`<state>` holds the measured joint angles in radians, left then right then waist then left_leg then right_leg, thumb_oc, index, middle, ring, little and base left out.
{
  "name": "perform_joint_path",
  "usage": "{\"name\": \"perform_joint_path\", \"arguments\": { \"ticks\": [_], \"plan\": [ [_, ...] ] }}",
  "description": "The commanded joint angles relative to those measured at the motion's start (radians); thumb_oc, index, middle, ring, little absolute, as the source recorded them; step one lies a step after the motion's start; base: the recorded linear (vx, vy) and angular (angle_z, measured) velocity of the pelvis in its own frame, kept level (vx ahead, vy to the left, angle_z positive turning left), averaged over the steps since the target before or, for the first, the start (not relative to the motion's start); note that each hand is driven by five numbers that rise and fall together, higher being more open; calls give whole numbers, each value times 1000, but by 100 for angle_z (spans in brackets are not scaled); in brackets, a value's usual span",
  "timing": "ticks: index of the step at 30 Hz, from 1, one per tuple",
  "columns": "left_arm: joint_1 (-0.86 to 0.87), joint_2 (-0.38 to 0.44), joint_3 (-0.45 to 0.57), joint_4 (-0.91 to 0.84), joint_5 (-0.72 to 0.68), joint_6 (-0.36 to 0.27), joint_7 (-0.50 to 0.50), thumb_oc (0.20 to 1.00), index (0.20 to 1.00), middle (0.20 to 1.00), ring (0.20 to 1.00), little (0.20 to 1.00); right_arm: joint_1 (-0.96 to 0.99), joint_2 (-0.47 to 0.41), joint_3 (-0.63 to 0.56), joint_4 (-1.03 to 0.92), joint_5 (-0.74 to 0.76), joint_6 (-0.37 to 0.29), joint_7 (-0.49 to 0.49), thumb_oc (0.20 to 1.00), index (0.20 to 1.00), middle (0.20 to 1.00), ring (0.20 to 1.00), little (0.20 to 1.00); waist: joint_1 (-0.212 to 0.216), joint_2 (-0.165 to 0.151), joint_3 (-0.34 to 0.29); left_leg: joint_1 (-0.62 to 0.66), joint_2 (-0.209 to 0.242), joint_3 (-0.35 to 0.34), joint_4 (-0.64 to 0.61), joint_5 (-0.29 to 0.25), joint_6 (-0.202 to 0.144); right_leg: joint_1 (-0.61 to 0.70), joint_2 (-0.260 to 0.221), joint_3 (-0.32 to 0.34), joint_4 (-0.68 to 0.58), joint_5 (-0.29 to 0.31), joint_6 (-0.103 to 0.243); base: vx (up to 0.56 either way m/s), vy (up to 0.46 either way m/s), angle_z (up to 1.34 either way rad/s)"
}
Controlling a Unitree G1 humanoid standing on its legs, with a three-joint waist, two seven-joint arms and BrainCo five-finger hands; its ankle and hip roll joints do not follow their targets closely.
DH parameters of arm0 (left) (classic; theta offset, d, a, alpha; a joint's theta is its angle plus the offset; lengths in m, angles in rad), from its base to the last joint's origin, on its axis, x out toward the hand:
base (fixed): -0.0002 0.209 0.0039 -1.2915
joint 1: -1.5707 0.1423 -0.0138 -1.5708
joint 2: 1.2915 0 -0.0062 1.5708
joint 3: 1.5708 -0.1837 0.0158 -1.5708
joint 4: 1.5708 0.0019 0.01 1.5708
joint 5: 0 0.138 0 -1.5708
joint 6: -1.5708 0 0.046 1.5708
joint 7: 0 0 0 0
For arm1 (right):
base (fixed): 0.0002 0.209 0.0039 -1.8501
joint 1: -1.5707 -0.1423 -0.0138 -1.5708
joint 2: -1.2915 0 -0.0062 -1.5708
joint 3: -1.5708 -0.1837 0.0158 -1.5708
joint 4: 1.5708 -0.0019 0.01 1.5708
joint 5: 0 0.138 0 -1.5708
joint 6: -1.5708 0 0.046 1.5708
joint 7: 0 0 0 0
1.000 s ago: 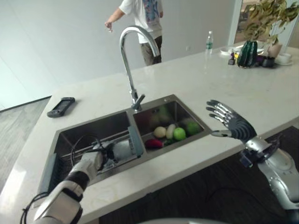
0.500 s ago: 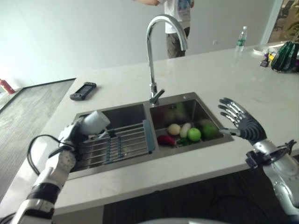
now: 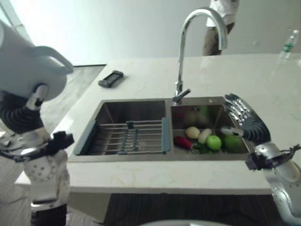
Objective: Place the dishes in the dishwasher.
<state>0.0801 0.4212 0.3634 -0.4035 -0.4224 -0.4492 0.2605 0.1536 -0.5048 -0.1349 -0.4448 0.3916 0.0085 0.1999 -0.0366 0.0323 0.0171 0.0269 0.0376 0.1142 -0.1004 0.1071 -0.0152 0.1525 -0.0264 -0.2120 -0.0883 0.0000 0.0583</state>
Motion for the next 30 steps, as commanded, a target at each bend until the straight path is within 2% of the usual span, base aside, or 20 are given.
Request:
{"name": "perform_joint_path", "arguments": {
  "ticks": [1,4,5,6,7,8,9,10,11,12,13,16,20,21,23,24,25,26,29,30],
  "plan": [
    [-64,63,43,-9,-70,-53,-13,200,200,200,200,200,-72,51,-48,-63,-5,-56,-28,1000,1000,1000,1000,1000,11,-30,18,104,-8,3,13,-145,-38,-34,5,33,1,-25,33,-68,-68,39],
    [-49,45,49,-45,-97,-74,-36,200,200,200,200,200,-78,54,-52,-76,-21,-74,-53,1000,1000,1000,1000,1000,31,-28,33,82,0,-12,13,-131,-49,-39,8,20,1,-26,30,-129,-24,24],
    [-54,42,39,-54,-106,-86,-49,200,200,200,200,200,-87,49,-52,-75,-24,-87,-79,1000,1000,1000,1000,1000,30,-28,40,89,3,21,13,-121,-55,-42,5,1,1,-24,30,-252,24,36],
    [-64,41,34,-57,-110,-86,-54,200,200,200,200,200,-95,44,-56,-72,-20,-96,-87,1000,1000,1000,1000,1000,22,-30,44,98,5,72,22,-114,-60,-46,-1,-14,1,-21,29,-333,86,63],
    [-90,42,18,-51,-117,-97,-58,200,200,200,200,200,-111,28,-67,-57,-17,-125,-102,1000,1000,1000,1000,1000,13,-51,61,87,7,155,134,-129,-65,-47,-32,-49,1,1,26,-331,102,94],
    [-103,45,9,-50,-129,-103,-61,200,200,200,200,200,-117,18,-79,-50,-16,-140,-110,1000,1000,1000,1000,1000,5,-62,71,75,18,182,239,-148,-69,-45,-48,-71,1,11,25,-376,129,95],
    [-113,47,4,-50,-153,-107,-70,200,200,200,200,200,-122,11,-92,-46,-13,-151,-114,1000,1000,1000,1000,1000,-3,-71,75,72,29,216,292,-149,-66,-57,-65,-95,1,32,23,-233,93,109],
    [-116,48,4,-48,-166,-108,-76,200,200,200,200,200,-124,9,-96,-44,-12,-155,-114,1000,1000,1000,1000,1000,-7,-72,77,71,34,224,308,-154,-66,-60,-69,-103,1,36,23,-263,264,104],
    [-138,51,-4,-33,-230,-116,-119,200,200,200,200,200,-126,7,-119,-23,-26,-187,-128,1000,1000,1000,1000,1000,-41,-60,73,138,80,293,284,-205,-67,-66,-83,-166,1,44,41,-275,330,114],
    [-150,50,-15,-26,-255,-117,-136,200,200,200,200,200,-125,4,-129,-12,-32,-201,-143,1000,1000,1000,1000,1000,-61,-55,70,173,111,362,245,-190,-71,-74,-93,-210,1,55,44,-421,542,128],
    [-167,47,-38,-9,-292,-122,-158,200,200,200,200,200,-128,-1,-149,3,-33,-215,-162,1000,1000,1000,1000,1000,-86,-42,61,221,146,435,148,-148,-95,-76,-106,-261,1,59,56,-336,380,188],
    [-165,35,-62,11,-324,-131,-186,200,200,200,200,200,-140,-12,-160,20,-22,-219,-165,1000,1000,1000,1000,1000,-82,-25,51,247,143,437,37,-108,-113,-83,-133,-294,1,77,81,-282,432,204],
    [-144,10,-70,-4,-323,-114,-224,200,200,200,200,200,-153,13,-138,21,-42,-216,-178,1000,1000,1000,1000,1000,-45,-12,51,213,105,396,13,-150,-110,-89,-187,-336,1,127,136,-205,408,100],
    [-140,14,-66,-18,-326,-93,-220,200,200,200,200,200,-158,37,-109,7,-72,-210,-197,1000,1000,1000,1000,1000,-11,-9,59,192,65,333,13,-171,-101,-97,-223,-357,5,179,160,-151,469,74],
    [-143,17,-60,-30,-329,-74,-217,200,200,200,200,200,-161,69,-83,-4,-98,-214,-206,1000,1000,1000,1000,1000,16,-15,70,181,24,262,13,-195,-82,-106,-257,-364,12,233,180,-112,468,87],
    [-147,19,-55,-44,-327,-52,-218,200,200,200,200,200,-156,85,-71,-12,-110,-217,-215,1000,1000,1000,1000,1000,29,-17,76,173,5,215,13,-202,-70,-108,-266,-355,15,240,181,-84,406,96],
    [-150,20,-55,-51,-318,-39,-212,200,200,200,200,200,-156,91,-65,-14,-107,-216,-215,1000,1000,1000,1000,1000,31,-18,77,170,-1,197,13,-204,-64,-109,-272,-351,19,241,182,-180,437,139],
    [-188,36,-89,-59,-311,-10,-201,200,200,200,200,200,-164,100,-44,-7,-127,-218,-253,1000,1000,1000,1000,1000,15,-26,85,148,-24,140,13,-191,-37,-134,-257,-271,25,224,156,-137,349,119],
    [-241,39,-158,-22,-311,-8,-209,200,200,200,200,200,-148,86,-52,13,-113,-236,-270,1000,1000,1000,1000,1000,-40,-31,74,119,-41,28,13,-177,-4,-154,-172,-7,48,146,120,43,237,209],
    [-251,28,-186,-10,-297,-14,-207,200,200,200,200,200,-130,69,-68,13,-85,-247,-253,1000,1000,1000,1000,1000,-62,-34,66,103,-47,-15,13,-165,7,-148,-114,108,73,90,106,70,188,274]
  ]
}}
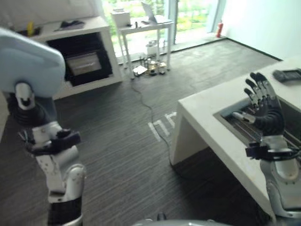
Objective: Place the dishes in the dishwasher.
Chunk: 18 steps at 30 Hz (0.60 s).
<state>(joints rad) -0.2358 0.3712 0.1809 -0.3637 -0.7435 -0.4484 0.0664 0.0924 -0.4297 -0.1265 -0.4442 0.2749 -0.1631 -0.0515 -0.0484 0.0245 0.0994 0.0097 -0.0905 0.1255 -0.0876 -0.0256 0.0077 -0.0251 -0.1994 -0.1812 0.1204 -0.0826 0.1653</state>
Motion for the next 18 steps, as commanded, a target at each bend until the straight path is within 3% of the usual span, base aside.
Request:
{"name": "perform_joint_path", "arguments": {
  "ticks": [1,5,11,16,18],
  "plan": [
    [62,69,-16,-48,29,-16,-19,200,200,200,200,200,-56,-18,-90,11,50,-82,6,1000,1000,1000,1000,1000,-59,-29,-22,103,75,-52,0,-16,-11,27,91,133,-120,156,-10,79,166,250],
    [58,41,-41,-53,49,2,-30,200,200,200,200,200,-36,-38,-119,7,105,-89,36,1000,1000,1000,1000,1000,-64,-37,-49,82,51,-133,0,-6,0,34,168,224,-94,109,-44,87,34,135],
    [135,23,-22,-91,6,20,-84,200,200,200,200,200,-43,-31,-64,-23,81,-66,20,1000,1000,1000,1000,1000,3,-46,-61,97,47,-194,0,-9,-2,96,193,171,-142,67,-77,136,-181,63],
    [199,45,0,-130,9,20,-78,200,200,200,200,200,-53,-47,-40,-36,122,-34,26,1000,1000,1000,1000,1000,40,-47,-43,105,59,-184,16,10,-35,143,203,137,-208,82,-93,82,-190,50],
    [209,48,3,-135,4,24,-90,200,200,200,200,200,-53,-52,-39,-41,118,-36,20,1000,1000,1000,1000,1000,48,-45,-32,94,72,-131,26,11,-45,147,194,100,-208,76,-89,-31,-82,27]
  ]
}}
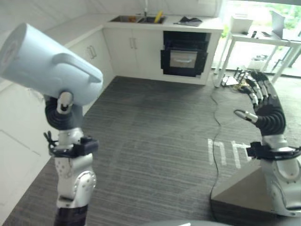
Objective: Place the dishes in the dishwasher.
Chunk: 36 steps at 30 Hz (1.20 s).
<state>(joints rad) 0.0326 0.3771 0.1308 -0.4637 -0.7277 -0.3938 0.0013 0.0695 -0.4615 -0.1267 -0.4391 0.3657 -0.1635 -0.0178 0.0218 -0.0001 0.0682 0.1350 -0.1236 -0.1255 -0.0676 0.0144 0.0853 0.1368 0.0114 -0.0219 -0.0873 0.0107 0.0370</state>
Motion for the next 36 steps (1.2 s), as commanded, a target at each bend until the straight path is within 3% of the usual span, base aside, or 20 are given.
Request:
{"name": "perform_joint_path", "arguments": {
  "ticks": [1,4,5,14,15,16,17,18,19,20,21,23,24,25,27,28,32,34,36],
  "plan": [
    [-63,45,51,-32,-12,-32,-26,200,200,200,200,200,-37,-21,-34,-43,22,-43,-19,1000,1000,1000,1000,1000,-20,-17,1,-35,113,138,-3,-23,-127,-17,-20,-77,0,-20,42,-64,-26,34],
    [-64,45,61,-19,-9,-42,-10,200,200,200,200,200,-51,-5,-17,-37,4,-63,-10,1000,1000,1000,1000,1000,-24,-1,-6,-41,118,135,-20,-27,-125,-30,-25,-91,0,-25,42,-52,9,36],
    [-16,28,-2,66,46,-31,-69,200,200,200,200,200,-24,20,15,11,65,-88,35,1000,1000,1000,1000,1000,-71,-6,37,17,80,187,-20,-99,-83,-86,-61,-138,17,22,73,-10,-29,5],
    [-13,18,21,53,52,-33,-64,200,200,200,200,200,-12,12,4,-3,54,-83,58,1000,1000,1000,1000,1000,-67,-12,1,23,89,220,-18,-80,-92,-43,-23,-99,0,-9,48,36,-130,-5],
    [-7,19,25,51,46,-34,-70,200,200,200,200,200,-5,7,-3,-5,60,-86,62,1000,1000,1000,1000,1000,-69,-17,7,16,88,232,29,-87,-103,-37,-22,-91,1,-11,41,57,-196,-3],
    [-2,21,25,50,42,-43,-79,200,200,200,200,200,11,-10,-18,-9,75,-101,67,1000,1000,1000,1000,1000,-77,-32,32,-57,103,252,249,-62,-136,-28,-23,-75,11,-16,17,37,-181,-2],
    [-1,21,23,50,41,-45,-80,200,200,200,200,200,16,-16,-21,-9,76,-106,67,1000,1000,1000,1000,1000,-79,-38,43,-82,106,254,323,-43,-145,-25,-24,-68,18,-19,9,-3,-208,9],
    [-4,19,18,47,36,-45,-80,200,200,200,200,200,23,-23,-26,-10,71,-116,68,1000,1000,1000,1000,1000,-78,-52,71,-182,108,240,535,-8,-161,-23,-30,-58,38,-20,-12,6,-165,29],
    [-7,16,16,48,31,-40,-83,200,200,200,200,200,20,-25,-29,-7,65,-118,70,1000,1000,1000,1000,1000,-73,-58,94,-270,108,225,663,3,-160,-18,-33,-53,50,-20,-23,29,-144,25],
    [-15,8,14,56,38,-33,-86,200,200,200,200,200,5,-23,-28,2,57,-114,70,1000,1000,1000,1000,1000,-73,-55,106,-324,127,214,684,3,-160,-15,-26,-53,53,-20,-26,96,-64,26],
    [-23,8,11,62,42,-27,-86,200,200,200,200,200,-14,-21,-24,14,55,-110,66,1000,1000,1000,1000,1000,-74,-53,112,-326,146,234,623,-1,-157,-6,-21,-51,46,-21,-22,208,28,3],
    [-17,14,9,70,39,-20,-87,200,200,200,200,200,-41,-17,-20,27,58,-93,64,1000,1000,1000,1000,1000,-66,-23,113,-300,182,260,275,25,-154,26,7,-34,23,-42,-1,404,166,-15],
    [-2,19,16,75,34,-25,-88,200,200,200,200,200,-39,-16,-19,24,64,-86,80,1000,1000,1000,1000,1000,-53,-11,107,-269,174,241,50,70,-153,58,14,-7,7,-59,10,479,222,-28],
    [9,21,21,78,34,-31,-91,200,200,200,200,200,-36,-15,-19,24,65,-87,94,1000,1000,1000,1000,1000,-44,-6,106,-261,174,219,-20,103,-158,77,19,6,1,-70,12,433,190,-23],
    [43,18,39,94,29,-54,-113,200,200,200,200,200,-23,-13,-24,33,63,-102,123,1000,1000,1000,1000,1000,-25,-4,102,-348,187,165,-20,110,-178,130,26,27,1,-104,6,598,265,-41],
    [52,9,57,102,24,-58,-124,200,200,200,200,200,-20,-28,-29,35,86,-114,131,1000,1000,1000,1000,1000,-16,1,102,-368,202,170,-20,116,-186,156,18,34,34,-155,3,802,418,-40],
    [33,23,60,96,39,-36,-101,200,200,200,200,200,13,-11,-38,-5,104,-98,158,1000,1000,1000,1000,1000,-14,8,77,-292,192,193,-20,136,-166,196,-18,35,126,-221,40,577,313,-48],
    [12,35,47,85,61,-17,-106,200,200,200,200,200,12,-5,-29,-18,87,-94,134,1000,1000,1000,1000,1000,3,-12,55,-272,163,183,-20,135,-141,193,-45,9,177,-191,72,461,196,-30],
    [-10,47,33,81,85,2,-114,200,200,200,200,200,-15,6,-15,-13,77,-91,91,1000,1000,1000,1000,1000,17,-21,38,-247,141,167,-20,128,-110,147,-66,-23,276,-119,108,389,193,-11]
  ]
}}
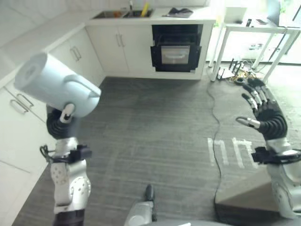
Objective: Place the dishes in the dishwasher.
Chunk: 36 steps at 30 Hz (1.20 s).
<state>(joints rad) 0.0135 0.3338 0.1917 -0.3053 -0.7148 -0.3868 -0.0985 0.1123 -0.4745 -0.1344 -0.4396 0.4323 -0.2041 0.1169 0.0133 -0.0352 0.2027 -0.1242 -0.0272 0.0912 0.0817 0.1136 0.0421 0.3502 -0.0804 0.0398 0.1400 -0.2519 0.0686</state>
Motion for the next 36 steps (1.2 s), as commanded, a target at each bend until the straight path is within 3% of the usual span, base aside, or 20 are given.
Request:
{"name": "perform_joint_path", "arguments": {
  "ticks": [1,3,4,6,7,9,10,11,14,18,19,21,22,24,27,28,30,31,33,36],
  "plan": [
    [-1,98,-30,-78,87,8,-21,200,200,200,200,200,-72,31,0,-10,0,-43,-62,1000,1000,1000,1000,1000,36,3,-108,26,18,-56,-169,12,-52,-78,8,-100,100,179,97,299,166,32],
    [-12,104,-34,-75,99,27,-28,200,200,200,200,200,-81,50,10,-10,-33,-40,-88,1000,1000,1000,1000,1000,46,2,-119,47,-2,-52,-169,-6,-35,-118,-15,-143,240,263,113,325,200,33],
    [-13,109,-32,-73,109,36,-28,200,200,200,200,200,-85,65,18,-10,-30,-39,-86,1000,1000,1000,1000,1000,45,22,-117,83,-7,-59,-169,-31,-22,-187,-23,-167,414,307,113,322,265,13],
    [-12,118,-22,-65,134,35,4,200,200,200,200,200,-104,79,50,-2,-52,-40,-56,1000,1000,1000,1000,1000,31,55,-101,140,4,-43,-169,-60,-15,-345,-39,-197,506,266,76,326,184,-17],
    [-5,135,0,-69,119,44,15,200,200,200,200,200,-97,67,59,0,-38,-52,-47,1000,1000,1000,1000,1000,34,54,-94,156,-3,-44,-169,-57,-22,-361,-19,-249,397,195,58,388,-42,-33],
    [12,137,27,-73,105,39,11,200,200,200,200,200,-76,57,39,-4,3,-68,-23,1000,1000,1000,1000,1000,23,43,-78,198,-9,-42,-169,-80,-35,-364,-7,-318,158,199,50,395,-155,-35],
    [27,128,35,-76,104,33,3,200,200,200,200,200,-59,52,27,-4,27,-78,-9,1000,1000,1000,1000,1000,6,40,-69,228,-6,-34,-169,-106,-39,-369,-4,-328,25,229,52,445,-199,-6],
    [32,116,30,-81,112,29,1,200,200,200,200,200,-44,47,16,-1,49,-89,6,1000,1000,1000,1000,1000,-31,37,-59,267,-9,-30,-169,-144,-37,-411,-16,-281,-91,310,69,488,-201,50],
    [25,99,-10,-85,131,18,-1,200,200,200,200,200,-21,55,5,-14,40,-108,4,1000,1000,1000,1000,1000,-90,46,-42,337,3,-49,-169,-212,-25,-499,-39,-181,-154,420,91,517,-294,63],
    [11,108,-29,-98,110,24,22,200,200,200,200,200,-37,34,8,-22,51,-95,-31,1000,1000,1000,1000,1000,-106,37,-69,417,25,-48,-161,-263,-43,-448,-27,-202,-219,430,96,450,-360,33],
    [6,107,-31,-94,97,26,28,200,200,200,200,200,-50,26,12,-25,57,-86,-29,1000,1000,1000,1000,1000,-112,41,-85,438,37,-36,-119,-275,-63,-438,-16,-206,-219,425,79,390,-312,-20],
    [11,95,-39,-100,107,35,37,200,200,200,200,200,-59,11,15,-22,55,-79,-20,1000,1000,1000,1000,1000,-110,51,-96,360,74,-21,146,-117,-133,-395,18,-195,-227,389,34,404,-366,-11],
    [17,87,-42,-106,112,38,43,200,200,200,200,200,-61,6,14,-20,64,-76,-11,1000,1000,1000,1000,1000,-105,43,-92,299,78,-17,268,-72,-151,-370,19,-185,-227,373,16,316,-337,-25],
    [32,64,-49,-101,127,25,24,200,200,200,200,200,-55,5,7,-13,47,-88,5,1000,1000,1000,1000,1000,-88,16,-60,86,78,-2,506,-53,-148,-300,16,-172,-227,344,-21,272,-267,-43],
    [42,65,-43,-99,115,23,0,200,200,200,200,200,-68,-5,-4,-9,54,-81,-12,1000,1000,1000,1000,1000,-67,13,-38,26,60,23,411,-110,-115,-260,25,-166,-227,310,-16,268,-29,-34],
    [58,64,-36,-96,107,15,-10,200,200,200,200,200,-86,-1,0,-9,50,-63,-15,1000,1000,1000,1000,1000,-59,32,-35,42,56,33,206,-115,-106,-248,47,-144,-227,291,-5,456,127,-20],
    [71,67,-41,-93,105,4,-7,200,200,200,200,200,-94,12,18,-13,26,-50,-19,1000,1000,1000,1000,1000,-38,49,-36,85,48,6,-95,-64,-105,-219,65,-110,-227,259,8,499,147,-28],
    [77,65,-44,-91,104,0,-10,200,200,200,200,200,-88,20,25,-21,11,-48,-19,1000,1000,1000,1000,1000,-21,57,-32,60,57,-36,-169,-3,-124,-185,80,-94,-227,235,4,429,128,-30],
    [80,60,-46,-79,100,-14,-27,200,200,200,200,200,-90,16,27,-14,11,-57,-18,1000,1000,1000,1000,1000,-1,53,-30,-6,55,-69,-169,22,-139,-137,87,-80,-227,200,-3,347,137,-32],
    [74,57,-43,-71,99,-29,-28,200,200,200,200,200,-94,0,25,-9,34,-77,-2,1000,1000,1000,1000,1000,5,48,-34,7,67,-49,-169,25,-129,-96,66,-87,-227,172,4,355,225,-53]
  ]
}}
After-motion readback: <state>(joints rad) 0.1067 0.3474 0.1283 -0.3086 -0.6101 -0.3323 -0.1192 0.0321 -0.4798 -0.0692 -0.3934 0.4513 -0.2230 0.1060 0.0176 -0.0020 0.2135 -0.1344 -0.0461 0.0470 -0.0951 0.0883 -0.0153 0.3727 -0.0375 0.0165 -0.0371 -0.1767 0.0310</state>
